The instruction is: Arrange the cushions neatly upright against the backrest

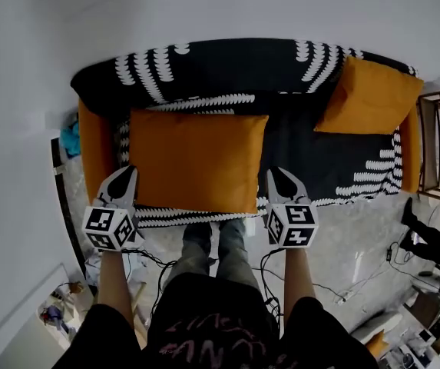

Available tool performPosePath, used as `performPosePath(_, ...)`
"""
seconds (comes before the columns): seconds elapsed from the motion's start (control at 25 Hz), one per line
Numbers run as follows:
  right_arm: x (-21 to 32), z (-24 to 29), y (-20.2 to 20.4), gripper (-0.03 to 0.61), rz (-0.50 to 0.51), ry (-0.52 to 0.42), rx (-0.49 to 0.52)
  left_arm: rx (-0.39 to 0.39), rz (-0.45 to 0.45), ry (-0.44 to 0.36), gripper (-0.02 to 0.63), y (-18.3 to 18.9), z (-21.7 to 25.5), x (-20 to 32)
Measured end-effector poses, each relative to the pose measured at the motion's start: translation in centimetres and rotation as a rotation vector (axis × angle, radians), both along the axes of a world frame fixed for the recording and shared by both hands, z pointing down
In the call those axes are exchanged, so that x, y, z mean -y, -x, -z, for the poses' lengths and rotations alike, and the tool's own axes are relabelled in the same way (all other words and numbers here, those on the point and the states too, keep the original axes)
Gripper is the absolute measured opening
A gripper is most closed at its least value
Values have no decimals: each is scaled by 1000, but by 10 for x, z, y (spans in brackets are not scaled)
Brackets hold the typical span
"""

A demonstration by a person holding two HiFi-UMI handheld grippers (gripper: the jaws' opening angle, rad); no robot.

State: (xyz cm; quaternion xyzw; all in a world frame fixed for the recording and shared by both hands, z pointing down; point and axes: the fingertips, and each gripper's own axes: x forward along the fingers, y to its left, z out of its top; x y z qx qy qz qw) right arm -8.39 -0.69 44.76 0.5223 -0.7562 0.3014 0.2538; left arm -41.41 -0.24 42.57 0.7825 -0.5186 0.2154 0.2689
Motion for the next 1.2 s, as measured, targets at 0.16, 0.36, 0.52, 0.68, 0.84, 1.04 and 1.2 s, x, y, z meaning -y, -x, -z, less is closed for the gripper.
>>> performPosePath(0.16,0,-37,5,68,18,53,13,1,-3,46,52,9,-34,1)
performPosePath(0.36,3,-94,3,165,54,138,25,-14,-68,128,197,12,-99,11)
performPosePath(0.52,-5,-135,0,237,44,198,33,28,-95,187,252,24,-148,12)
performPosePath(0.68,-17,-180,17,328,22,268,53,20,-54,252,315,57,-200,7)
performPosePath(0.84,-16,-221,-1,385,13,296,42,34,-31,319,422,58,-244,11)
performPosePath(1.04,-19,-262,-8,441,29,340,60,77,-34,348,495,71,-288,11)
performPosePath(1.2,-27,-287,-3,478,10,351,109,9,-7,350,587,85,-309,8)
